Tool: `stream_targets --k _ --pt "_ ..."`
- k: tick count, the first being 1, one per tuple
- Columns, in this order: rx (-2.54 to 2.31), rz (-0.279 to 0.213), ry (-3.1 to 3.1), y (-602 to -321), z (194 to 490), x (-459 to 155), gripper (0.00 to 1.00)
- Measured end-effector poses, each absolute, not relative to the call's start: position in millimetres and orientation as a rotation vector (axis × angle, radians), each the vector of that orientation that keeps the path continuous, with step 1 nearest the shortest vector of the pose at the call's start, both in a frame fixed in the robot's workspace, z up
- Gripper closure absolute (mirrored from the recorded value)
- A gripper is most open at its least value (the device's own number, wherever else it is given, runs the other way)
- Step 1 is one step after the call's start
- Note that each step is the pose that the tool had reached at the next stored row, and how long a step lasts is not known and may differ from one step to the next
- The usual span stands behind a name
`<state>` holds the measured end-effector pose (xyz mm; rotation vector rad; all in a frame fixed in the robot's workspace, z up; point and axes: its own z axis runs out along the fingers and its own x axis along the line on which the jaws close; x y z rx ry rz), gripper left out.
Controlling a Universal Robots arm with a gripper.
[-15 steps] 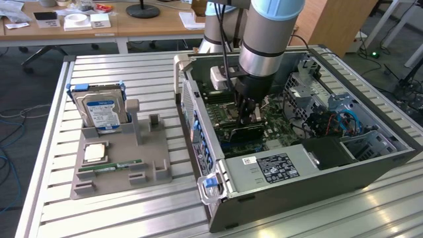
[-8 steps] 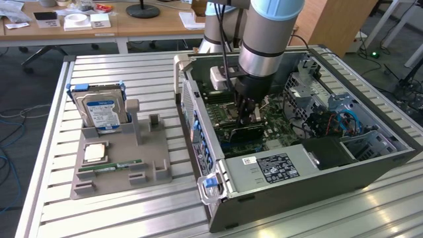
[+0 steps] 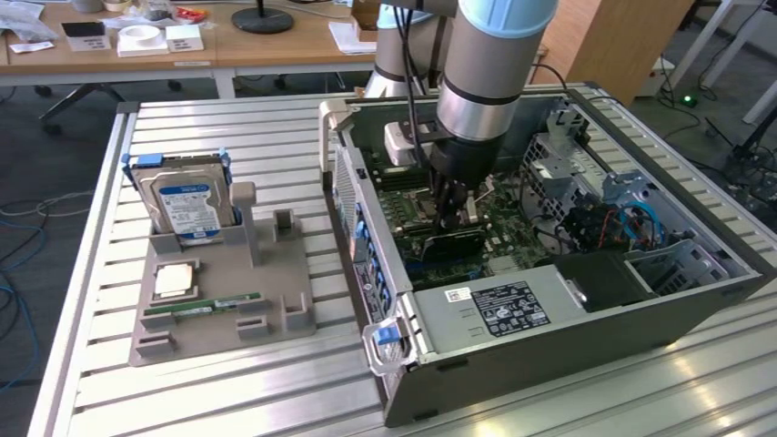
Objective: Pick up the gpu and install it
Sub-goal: 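Press down on the gpu until it lock into place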
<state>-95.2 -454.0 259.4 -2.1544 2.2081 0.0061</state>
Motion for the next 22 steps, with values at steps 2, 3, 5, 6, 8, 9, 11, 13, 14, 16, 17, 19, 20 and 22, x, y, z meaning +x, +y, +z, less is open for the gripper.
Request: stream_targets --k 2,3,5,6,8,9,11,13,14,16,17,19,20,22 --pt "-2.154 0.006 2.208 -454 259 -95 0.89" --pt "-2.154 0.006 2.208 -454 259 -95 0.89" --pt "-2.154 0.007 2.207 -454 260 -95 0.89" --pt "-2.152 0.008 2.206 -454 261 -95 0.89" --pt "-2.153 0.007 2.207 -454 267 -95 0.89" --pt "-2.154 0.007 2.208 -454 271 -95 0.89" --pt "-2.154 0.006 2.208 -454 274 -95 0.89" --pt "-2.154 0.006 2.208 -454 274 -95 0.89" --pt "-2.154 0.006 2.208 -454 274 -95 0.89" --pt "-2.154 0.006 2.208 -454 274 -95 0.89" --pt "-2.154 0.006 2.208 -454 275 -95 0.89" --pt "-2.154 0.006 2.208 -454 281 -95 0.89" --pt "-2.154 0.006 2.208 -454 286 -95 0.89" --pt "-2.154 0.006 2.208 -454 294 -95 0.89"
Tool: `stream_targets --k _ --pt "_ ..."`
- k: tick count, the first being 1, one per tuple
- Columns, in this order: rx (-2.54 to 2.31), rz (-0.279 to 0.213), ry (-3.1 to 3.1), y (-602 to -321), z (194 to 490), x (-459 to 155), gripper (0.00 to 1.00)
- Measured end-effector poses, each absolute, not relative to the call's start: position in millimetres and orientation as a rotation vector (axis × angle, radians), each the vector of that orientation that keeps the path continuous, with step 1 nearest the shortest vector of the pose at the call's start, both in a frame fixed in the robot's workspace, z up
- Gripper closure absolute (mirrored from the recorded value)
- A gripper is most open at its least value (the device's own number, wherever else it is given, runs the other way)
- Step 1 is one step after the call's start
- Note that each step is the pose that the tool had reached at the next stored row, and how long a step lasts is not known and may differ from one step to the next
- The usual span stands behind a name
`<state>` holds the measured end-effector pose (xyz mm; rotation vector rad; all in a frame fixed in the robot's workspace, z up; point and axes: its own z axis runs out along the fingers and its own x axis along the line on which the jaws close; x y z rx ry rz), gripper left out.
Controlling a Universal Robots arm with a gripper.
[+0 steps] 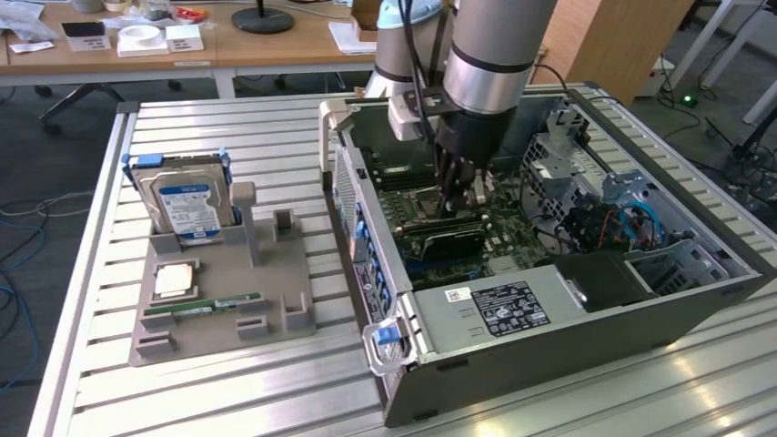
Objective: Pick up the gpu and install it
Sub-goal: 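Press down on the gpu until it lock into place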
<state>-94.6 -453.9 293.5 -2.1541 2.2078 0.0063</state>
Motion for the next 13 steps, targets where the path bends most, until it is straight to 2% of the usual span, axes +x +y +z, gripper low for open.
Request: stream_targets --k 5,13 --pt "-2.155 0.004 2.209 -453.9 303.9 -93.9 0.89" --pt "-2.156 0.002 2.210 -453.9 304.4 -93.8 0.89"
